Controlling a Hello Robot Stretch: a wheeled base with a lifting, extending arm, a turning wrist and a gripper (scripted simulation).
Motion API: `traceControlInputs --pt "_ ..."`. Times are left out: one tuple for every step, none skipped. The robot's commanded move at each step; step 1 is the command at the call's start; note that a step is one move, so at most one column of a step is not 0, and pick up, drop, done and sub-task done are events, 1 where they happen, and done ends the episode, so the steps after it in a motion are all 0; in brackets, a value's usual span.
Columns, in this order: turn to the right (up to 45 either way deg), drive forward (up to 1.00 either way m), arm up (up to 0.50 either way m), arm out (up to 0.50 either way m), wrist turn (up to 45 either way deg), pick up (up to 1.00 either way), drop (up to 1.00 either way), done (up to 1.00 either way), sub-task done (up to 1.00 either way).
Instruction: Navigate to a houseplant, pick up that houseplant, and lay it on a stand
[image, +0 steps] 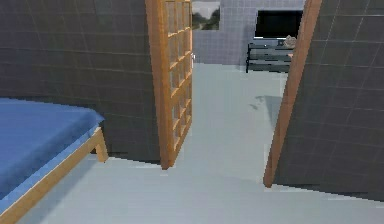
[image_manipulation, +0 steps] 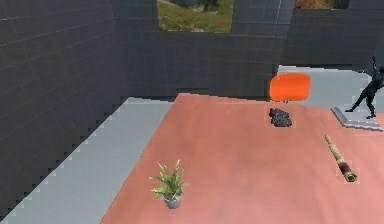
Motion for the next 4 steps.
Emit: traceControlInputs --pt "0.0 0.0 0.36 0.0 0.0 0.0 0.0 0.0 0.0" --pt "0.0 0.0 0.0 0.1 0.0 0.0 0.0 0.0 0.0" --pt "0.0 0.0 0.0 0.0 45.0 0.0 0.0 0.0 0.0" --pt "0.0 0.0 0.0 0.0 45.0 0.0 0.0 0.0 0.0"
